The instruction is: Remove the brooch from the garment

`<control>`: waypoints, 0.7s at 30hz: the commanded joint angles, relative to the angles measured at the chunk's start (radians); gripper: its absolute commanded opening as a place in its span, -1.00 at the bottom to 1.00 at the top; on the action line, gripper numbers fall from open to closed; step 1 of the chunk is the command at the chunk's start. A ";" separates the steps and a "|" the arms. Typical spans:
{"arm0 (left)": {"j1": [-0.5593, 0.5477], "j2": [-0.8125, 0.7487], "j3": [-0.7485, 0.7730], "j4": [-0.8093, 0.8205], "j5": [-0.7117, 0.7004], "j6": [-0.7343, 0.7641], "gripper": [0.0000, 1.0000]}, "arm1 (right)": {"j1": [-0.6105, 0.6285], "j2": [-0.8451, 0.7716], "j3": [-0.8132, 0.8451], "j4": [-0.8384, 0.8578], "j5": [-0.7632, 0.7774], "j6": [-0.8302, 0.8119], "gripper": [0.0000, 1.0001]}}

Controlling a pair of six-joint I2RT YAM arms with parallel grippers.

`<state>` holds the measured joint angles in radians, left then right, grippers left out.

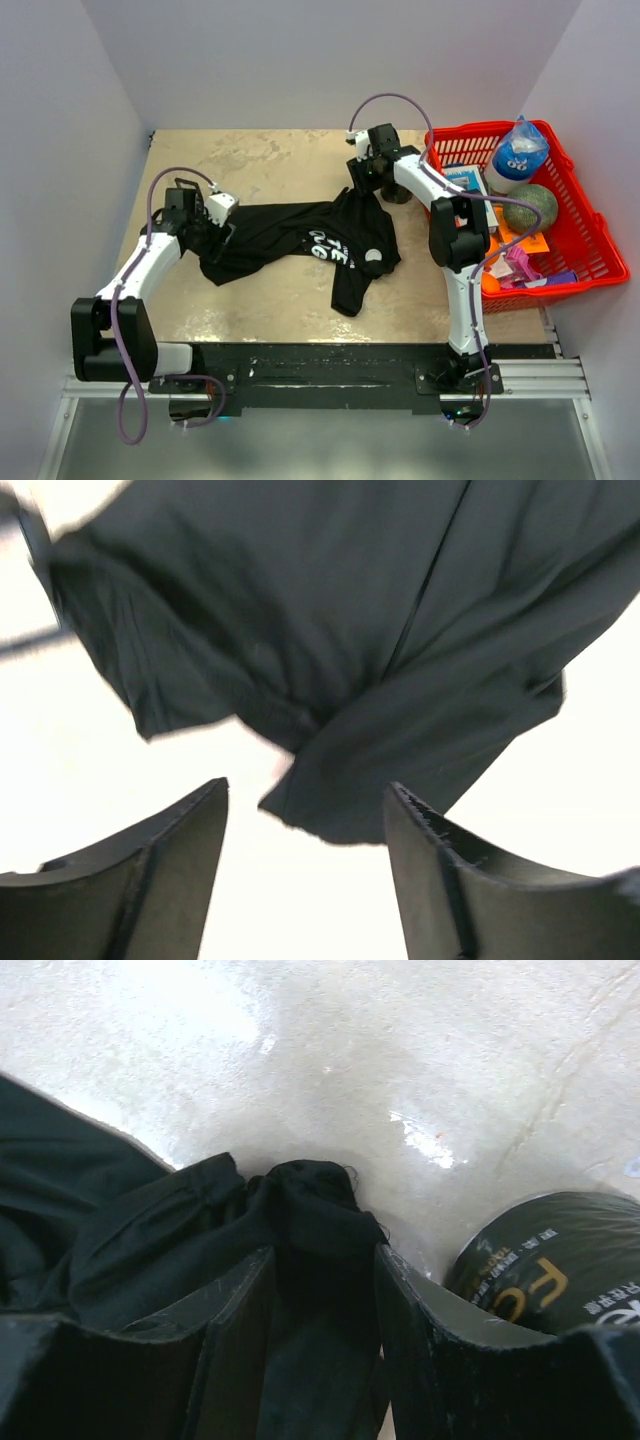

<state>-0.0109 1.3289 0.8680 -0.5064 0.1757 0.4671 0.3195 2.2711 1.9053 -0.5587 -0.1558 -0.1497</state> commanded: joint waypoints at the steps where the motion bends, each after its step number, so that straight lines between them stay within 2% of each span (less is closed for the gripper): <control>1: 0.011 0.013 -0.021 -0.043 -0.071 0.019 0.40 | -0.008 -0.033 0.006 0.045 0.110 -0.014 -0.02; 5: 0.034 0.038 -0.055 -0.034 -0.104 -0.005 0.40 | -0.008 0.002 0.008 0.045 0.113 -0.017 0.03; 7: 0.035 0.064 -0.055 -0.029 -0.104 -0.018 0.40 | -0.008 0.016 0.015 0.039 0.081 -0.019 -0.11; 10: 0.035 0.124 -0.031 -0.030 -0.082 -0.013 0.28 | -0.008 0.042 0.043 0.011 -0.022 -0.030 -0.52; 12: 0.037 0.154 -0.014 -0.037 -0.068 0.007 0.12 | -0.010 0.039 0.054 -0.001 -0.085 -0.039 -0.72; 13: 0.037 0.161 -0.008 -0.040 -0.050 0.019 0.02 | -0.011 0.031 0.057 -0.001 -0.090 -0.040 -0.97; 14: 0.038 0.168 -0.003 -0.050 -0.041 0.043 -0.22 | -0.010 0.025 0.057 0.002 -0.082 -0.042 -1.00; 16: 0.037 0.170 0.025 -0.066 -0.016 0.068 -0.56 | -0.026 -0.008 0.066 0.008 -0.080 -0.039 -1.00; 17: 0.038 0.170 0.040 -0.082 -0.013 0.077 -0.93 | -0.033 -0.024 0.070 0.009 -0.085 -0.034 -1.00; 18: 0.040 0.168 0.084 -0.093 -0.016 0.079 -1.00 | -0.042 -0.059 0.077 0.014 -0.083 -0.031 -1.00; 21: 0.046 0.132 0.172 -0.113 -0.028 0.084 -1.00 | -0.071 -0.142 0.078 0.040 -0.088 -0.045 -1.00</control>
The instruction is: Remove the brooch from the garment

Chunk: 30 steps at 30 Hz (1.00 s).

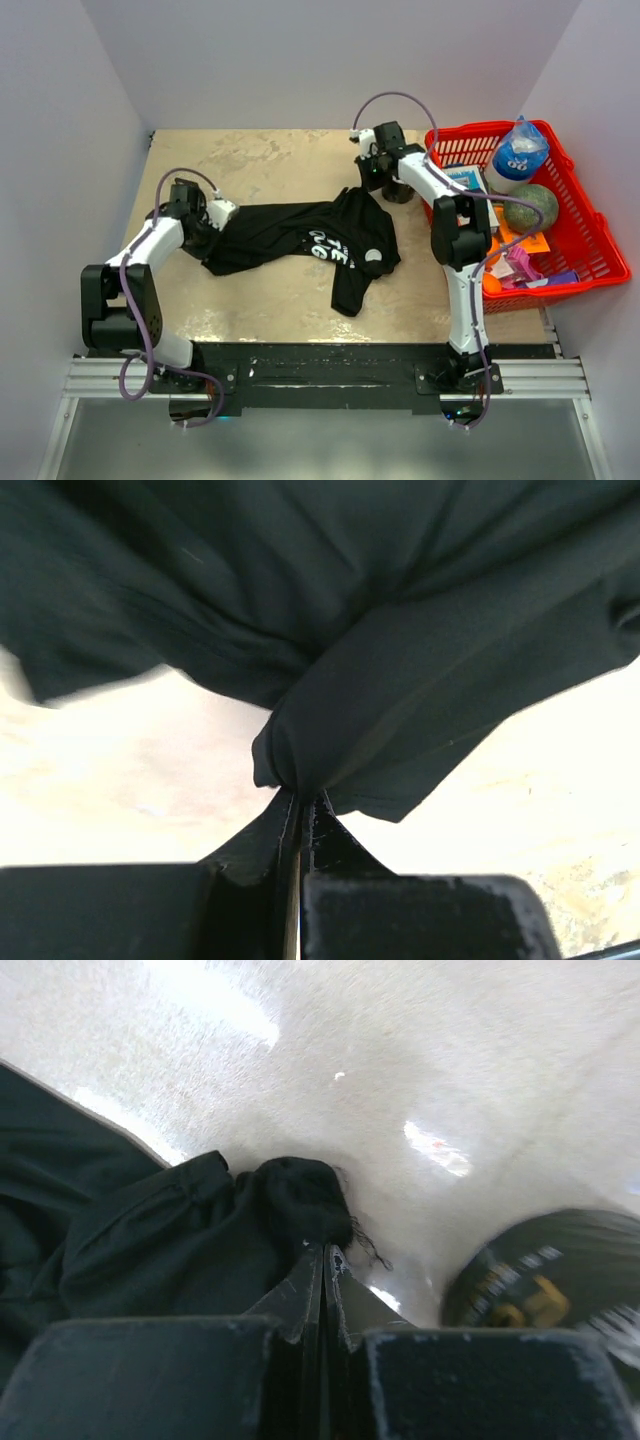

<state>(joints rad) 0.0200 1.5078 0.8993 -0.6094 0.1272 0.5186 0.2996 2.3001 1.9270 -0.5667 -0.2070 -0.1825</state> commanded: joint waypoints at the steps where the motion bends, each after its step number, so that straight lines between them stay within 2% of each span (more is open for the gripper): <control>1: 0.017 -0.064 0.154 -0.006 0.015 0.037 -1.00 | -0.065 -0.232 0.044 0.057 -0.043 -0.014 -1.00; 8: 0.018 -0.257 0.156 0.074 -0.009 0.147 -1.00 | -0.100 -0.448 -0.048 0.113 -0.098 -0.005 -1.00; 14: 0.018 -0.351 0.208 0.220 -0.101 0.117 -1.00 | -0.100 -0.589 -0.099 0.172 -0.094 0.028 -1.00; 22: 0.017 -0.307 0.400 0.335 -0.124 -0.034 -1.00 | -0.099 -0.646 -0.005 0.195 -0.037 0.049 -1.00; 27: 0.018 -0.302 0.529 0.378 -0.112 -0.055 -1.00 | -0.099 -0.706 0.079 0.180 0.009 0.003 -1.00; 30: 0.018 -0.320 0.578 0.388 -0.118 -0.068 -1.00 | -0.099 -0.795 0.043 0.182 0.031 0.005 -1.00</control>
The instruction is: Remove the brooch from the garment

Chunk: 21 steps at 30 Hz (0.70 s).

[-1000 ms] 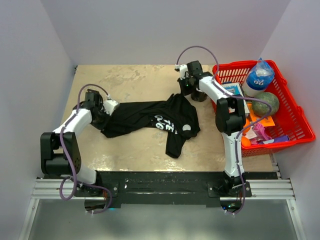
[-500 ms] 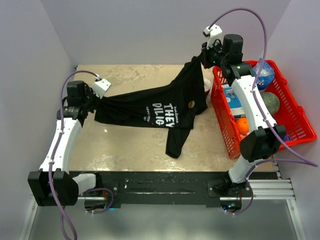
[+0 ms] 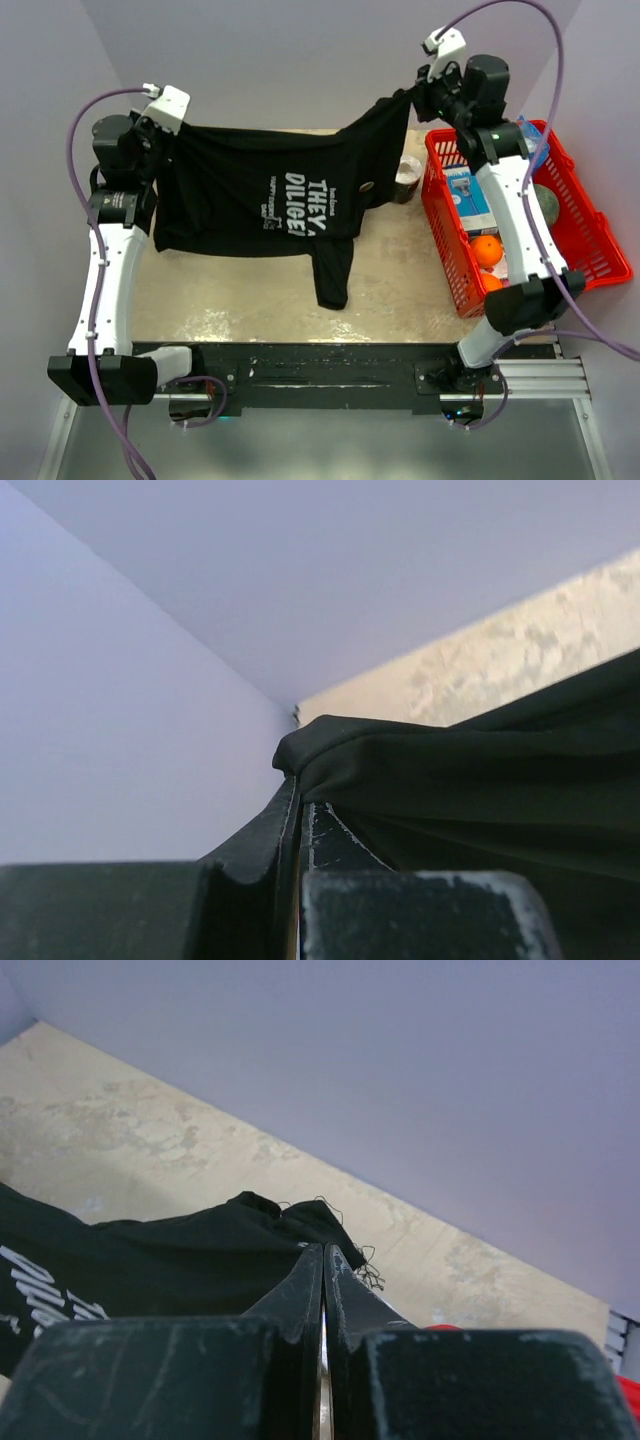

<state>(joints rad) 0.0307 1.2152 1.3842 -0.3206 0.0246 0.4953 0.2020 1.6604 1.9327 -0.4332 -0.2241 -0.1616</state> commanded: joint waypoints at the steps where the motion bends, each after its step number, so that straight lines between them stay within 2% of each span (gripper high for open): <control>1: 0.006 -0.054 0.096 0.116 -0.015 -0.050 -1.00 | -0.001 -0.209 0.026 0.048 0.055 -0.010 -1.00; 5: 0.006 -0.129 0.102 0.141 0.009 -0.064 -1.00 | -0.001 -0.322 0.002 0.036 0.049 0.020 -1.00; 15: 0.006 -0.315 0.144 0.189 -0.002 -0.027 -1.00 | -0.001 -0.491 0.141 -0.059 0.042 0.008 -1.00; 21: 0.005 -0.378 0.194 0.184 0.005 0.000 -1.00 | -0.019 -0.533 0.245 -0.079 0.077 0.017 -1.00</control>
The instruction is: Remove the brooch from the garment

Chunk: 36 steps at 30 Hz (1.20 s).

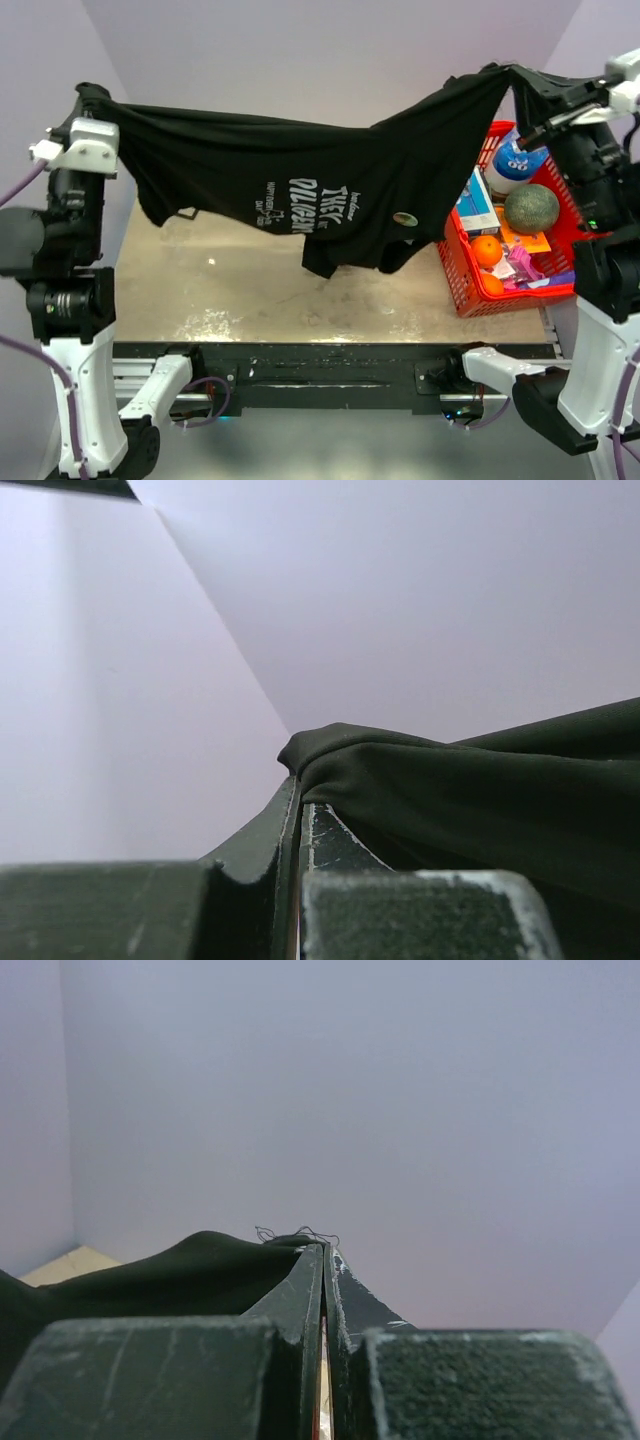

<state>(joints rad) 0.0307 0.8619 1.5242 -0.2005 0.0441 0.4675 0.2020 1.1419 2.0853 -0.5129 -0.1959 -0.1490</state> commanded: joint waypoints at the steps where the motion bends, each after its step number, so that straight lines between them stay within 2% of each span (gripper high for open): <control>1: 0.005 -0.027 0.059 0.065 -0.016 0.028 -1.00 | -0.018 -0.010 0.114 -0.004 0.062 0.000 -1.00; 8: -0.009 -0.021 0.140 0.075 -0.041 0.069 -1.00 | -0.021 0.059 0.312 -0.003 0.090 -0.012 -1.00; 13: -0.009 -0.024 0.048 0.099 -0.041 0.082 -1.00 | -0.023 0.061 0.211 0.053 0.082 -0.015 -1.00; 18: -0.011 0.032 -0.042 0.128 -0.012 0.065 -1.00 | -0.021 0.065 0.018 0.177 0.072 -0.026 -1.00; 28: -0.009 0.172 0.071 0.157 0.037 0.008 -1.00 | -0.021 0.240 0.191 0.220 0.134 -0.021 -1.00; 36: -0.011 0.114 0.079 0.153 0.033 0.013 -1.00 | -0.023 0.180 0.225 0.223 0.142 -0.040 -1.00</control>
<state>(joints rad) 0.0231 1.0428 1.5433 -0.1268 0.0845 0.4892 0.1883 1.4139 2.2498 -0.3897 -0.0959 -0.1623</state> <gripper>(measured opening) 0.020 0.007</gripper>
